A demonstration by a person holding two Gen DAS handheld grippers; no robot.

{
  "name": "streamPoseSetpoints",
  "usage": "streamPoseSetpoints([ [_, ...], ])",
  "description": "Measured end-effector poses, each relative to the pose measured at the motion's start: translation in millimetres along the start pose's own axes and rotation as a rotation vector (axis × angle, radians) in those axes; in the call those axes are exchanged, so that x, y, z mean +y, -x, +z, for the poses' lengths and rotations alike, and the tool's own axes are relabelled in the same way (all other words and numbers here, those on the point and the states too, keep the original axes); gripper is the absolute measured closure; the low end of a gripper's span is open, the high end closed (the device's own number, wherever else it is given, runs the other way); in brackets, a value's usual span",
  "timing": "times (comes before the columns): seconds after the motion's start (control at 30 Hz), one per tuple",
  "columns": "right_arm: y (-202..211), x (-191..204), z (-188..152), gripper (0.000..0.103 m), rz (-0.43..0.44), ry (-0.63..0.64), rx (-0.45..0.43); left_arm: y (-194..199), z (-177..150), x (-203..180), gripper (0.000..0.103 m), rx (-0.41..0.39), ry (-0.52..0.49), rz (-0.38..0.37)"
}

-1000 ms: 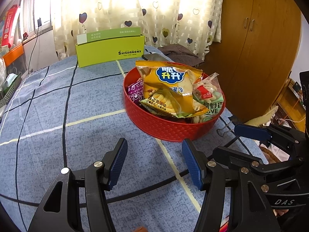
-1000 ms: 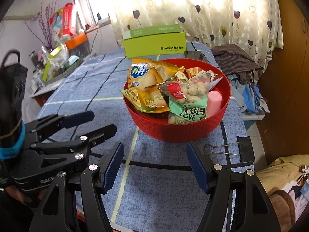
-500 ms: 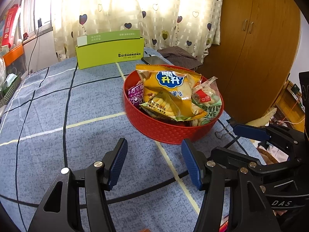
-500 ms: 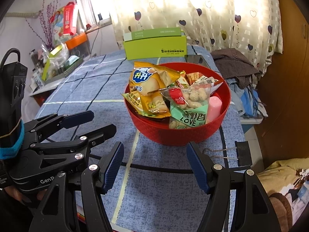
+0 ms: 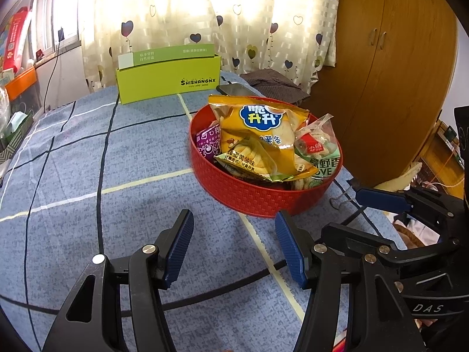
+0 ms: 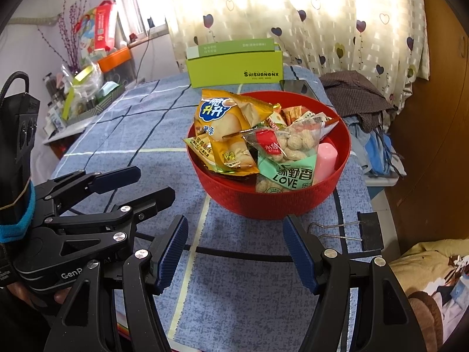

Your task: Organize snacks

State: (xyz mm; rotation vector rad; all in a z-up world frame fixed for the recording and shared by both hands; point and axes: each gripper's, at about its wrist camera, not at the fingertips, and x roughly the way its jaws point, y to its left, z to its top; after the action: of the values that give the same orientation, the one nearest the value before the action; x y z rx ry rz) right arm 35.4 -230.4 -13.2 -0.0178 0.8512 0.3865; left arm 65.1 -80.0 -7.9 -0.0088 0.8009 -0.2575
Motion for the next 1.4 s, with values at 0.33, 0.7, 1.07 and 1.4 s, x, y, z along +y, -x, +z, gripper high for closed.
streamPoseSetpoints([
  [0.33, -0.2, 1.7, -0.7, 0.035, 0.000, -0.003, 0.002, 0.2, -1.9, 1.9, 0.045, 0.001, -0.001, 0.004],
  [0.7, -0.2, -0.9, 0.1, 0.035, 0.001, -0.003, 0.003, -0.3, -1.9, -1.3, 0.045, 0.006, -0.010, 0.012],
  [1.07, -0.7, -1.3, -1.7, 0.035, 0.002, -0.004, 0.003, 0.9, -2.3, -5.6, 0.045, 0.007, -0.017, 0.025],
  [1.4, -0.8, -1.4, -2.9, 0.035, 0.002, -0.005, 0.007, 1.0, -2.7, -5.4, 0.045, 0.008, -0.017, 0.024],
])
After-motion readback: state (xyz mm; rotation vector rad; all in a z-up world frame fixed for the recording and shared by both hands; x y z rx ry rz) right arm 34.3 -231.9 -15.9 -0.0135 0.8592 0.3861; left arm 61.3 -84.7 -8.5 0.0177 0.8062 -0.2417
